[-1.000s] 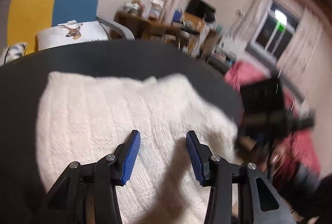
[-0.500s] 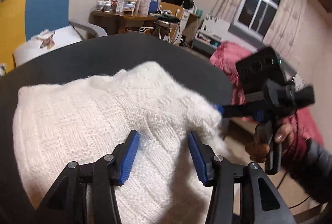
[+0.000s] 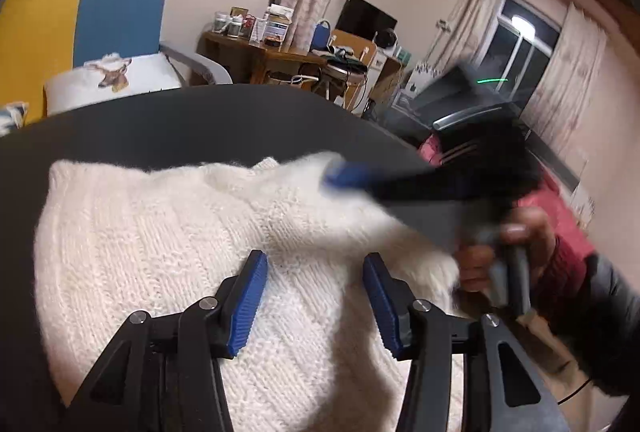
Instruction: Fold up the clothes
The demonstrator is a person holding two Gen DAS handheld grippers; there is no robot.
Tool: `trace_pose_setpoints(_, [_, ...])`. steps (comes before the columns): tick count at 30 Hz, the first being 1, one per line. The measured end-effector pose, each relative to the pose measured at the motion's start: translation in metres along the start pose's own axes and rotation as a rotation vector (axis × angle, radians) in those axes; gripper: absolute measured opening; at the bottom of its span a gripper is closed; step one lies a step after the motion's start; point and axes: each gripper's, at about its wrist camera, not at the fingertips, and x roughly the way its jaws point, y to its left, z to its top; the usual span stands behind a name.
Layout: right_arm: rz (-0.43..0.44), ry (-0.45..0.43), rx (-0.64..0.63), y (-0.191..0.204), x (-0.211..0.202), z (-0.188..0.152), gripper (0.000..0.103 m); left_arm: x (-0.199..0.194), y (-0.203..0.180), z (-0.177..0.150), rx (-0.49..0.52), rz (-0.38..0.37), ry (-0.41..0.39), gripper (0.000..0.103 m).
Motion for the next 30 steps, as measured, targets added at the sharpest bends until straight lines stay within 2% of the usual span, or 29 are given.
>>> trace_pose_setpoints(1, [-0.108,0.051,0.097,-0.024,0.01,-0.002,0.098,-0.003,0.002,0.004,-0.01,-0.017,0.004,0.051])
trace_pose_setpoints(2, [-0.145,0.054,0.142,-0.042,0.01,-0.006,0.078,-0.006,0.005,0.008,-0.019,-0.035,0.009,0.051])
trace_pose_setpoints(3, [-0.15,0.009,0.138,-0.046,-0.001,-0.006,0.076,-0.009,0.007,0.012,-0.029,-0.052,0.013,0.051])
trace_pose_setpoints(5, [-0.148,-0.012,0.146,-0.043,-0.012,-0.004,0.077,-0.017,0.018,0.023,-0.061,-0.055,-0.004,0.051])
trace_pose_setpoints(8, [-0.165,-0.009,0.059,-0.021,-0.018,0.001,0.083,-0.026,0.049,0.042,-0.13,0.012,-0.049,0.051])
trace_pose_setpoints(10, [-0.159,0.014,-0.019,-0.003,-0.012,0.01,0.083,-0.027,0.073,0.046,-0.224,0.041,-0.046,0.051])
trace_pose_setpoints(13, [-0.206,0.088,-0.113,0.008,0.019,0.029,0.083,-0.018,0.089,0.041,-0.276,0.074,-0.002,0.051])
trace_pose_setpoints(14, [-0.227,0.116,-0.14,0.01,0.029,0.035,0.083,-0.012,0.09,0.038,-0.262,0.091,0.019,0.051])
trace_pose_setpoints(17, [-0.386,0.316,-0.166,-0.012,0.077,0.031,0.082,-0.002,0.084,0.036,-0.194,0.151,0.03,0.051])
trace_pose_setpoints(19, [-0.413,0.312,-0.242,-0.018,0.082,0.024,0.082,-0.001,0.084,0.037,-0.193,0.152,0.046,0.051])
trace_pose_setpoints(23, [-0.457,0.28,-0.222,-0.005,0.066,0.025,0.084,-0.023,0.076,0.041,-0.193,0.164,0.01,0.051])
trace_pose_setpoints(27, [-0.458,0.223,-0.416,0.056,0.035,0.008,0.084,-0.05,0.051,0.024,-0.136,0.164,-0.03,0.051])
trace_pose_setpoints(29, [-0.448,0.225,-0.5,0.083,0.029,-0.011,0.084,-0.056,0.043,0.007,-0.152,0.145,-0.025,0.051])
trace_pose_setpoints(30, [-0.433,0.254,-0.513,0.09,0.03,-0.021,0.084,-0.057,0.037,0.0,-0.136,0.147,-0.026,0.051])
